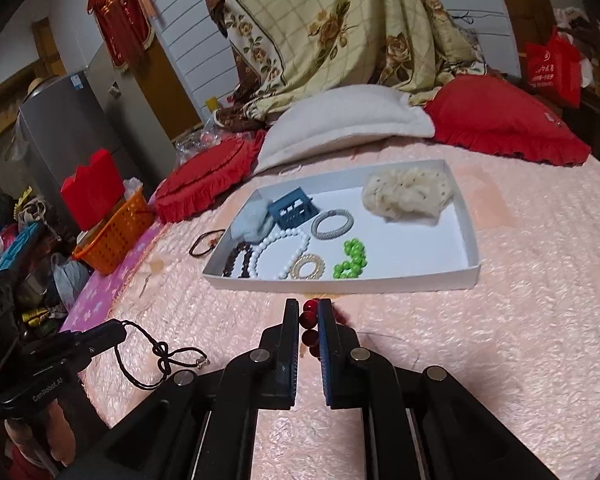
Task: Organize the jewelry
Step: 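Carry the black cord and red bead bracelet over the tray with both tools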
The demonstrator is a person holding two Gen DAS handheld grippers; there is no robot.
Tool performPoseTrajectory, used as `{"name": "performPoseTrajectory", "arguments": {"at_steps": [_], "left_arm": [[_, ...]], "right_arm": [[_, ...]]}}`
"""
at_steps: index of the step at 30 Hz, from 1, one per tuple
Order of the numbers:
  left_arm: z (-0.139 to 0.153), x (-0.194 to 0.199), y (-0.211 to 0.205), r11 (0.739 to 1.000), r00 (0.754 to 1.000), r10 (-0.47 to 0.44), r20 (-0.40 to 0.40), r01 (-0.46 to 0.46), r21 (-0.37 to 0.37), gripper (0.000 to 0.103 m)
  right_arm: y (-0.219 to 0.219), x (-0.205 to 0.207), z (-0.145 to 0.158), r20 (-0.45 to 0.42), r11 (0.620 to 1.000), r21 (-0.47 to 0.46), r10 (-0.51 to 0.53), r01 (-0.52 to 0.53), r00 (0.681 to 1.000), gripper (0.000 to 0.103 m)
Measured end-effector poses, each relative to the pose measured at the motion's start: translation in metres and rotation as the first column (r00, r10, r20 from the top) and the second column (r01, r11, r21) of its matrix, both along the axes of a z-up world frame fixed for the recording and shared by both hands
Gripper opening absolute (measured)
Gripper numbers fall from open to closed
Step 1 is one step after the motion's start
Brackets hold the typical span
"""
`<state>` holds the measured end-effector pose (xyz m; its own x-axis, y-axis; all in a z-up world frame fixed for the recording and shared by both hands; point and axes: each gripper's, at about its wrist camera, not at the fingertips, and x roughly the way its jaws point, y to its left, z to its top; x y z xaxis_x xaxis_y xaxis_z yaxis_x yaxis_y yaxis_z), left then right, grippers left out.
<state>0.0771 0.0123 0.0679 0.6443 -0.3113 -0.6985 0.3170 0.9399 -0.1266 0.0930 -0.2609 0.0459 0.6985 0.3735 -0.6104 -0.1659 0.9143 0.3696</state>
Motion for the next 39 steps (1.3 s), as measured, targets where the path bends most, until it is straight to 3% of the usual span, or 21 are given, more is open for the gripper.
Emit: {"name": "performPoseTrajectory", "arguments": {"at_steps": [15,30,39], "left_arm": [[0.009,-0.018,-0.007,0.982,0.994,0.093,0.064,-0.102,0.158,0.001],[0.023,-0.027,-0.003,0.966,0.987,0.137,0.090,-0.153,0.208,0.001],[0.026,-0.014,-0.016,0.959,0.988,0.117,0.104,-0.140,0.248,0.001]], "right_arm": [[0.007,-0.033,0.016,0.046,0.997,-0.076,-0.013,0.017,0.999,0.009],[0.011,-0.049,0.040,0.090,0.993,-0.117,-0.006,0.016,0.996,0.009],[0.010,-0.033,0.050,0.099,0.990,-0.141,-0.003,0.017,0.995,0.009]]}}
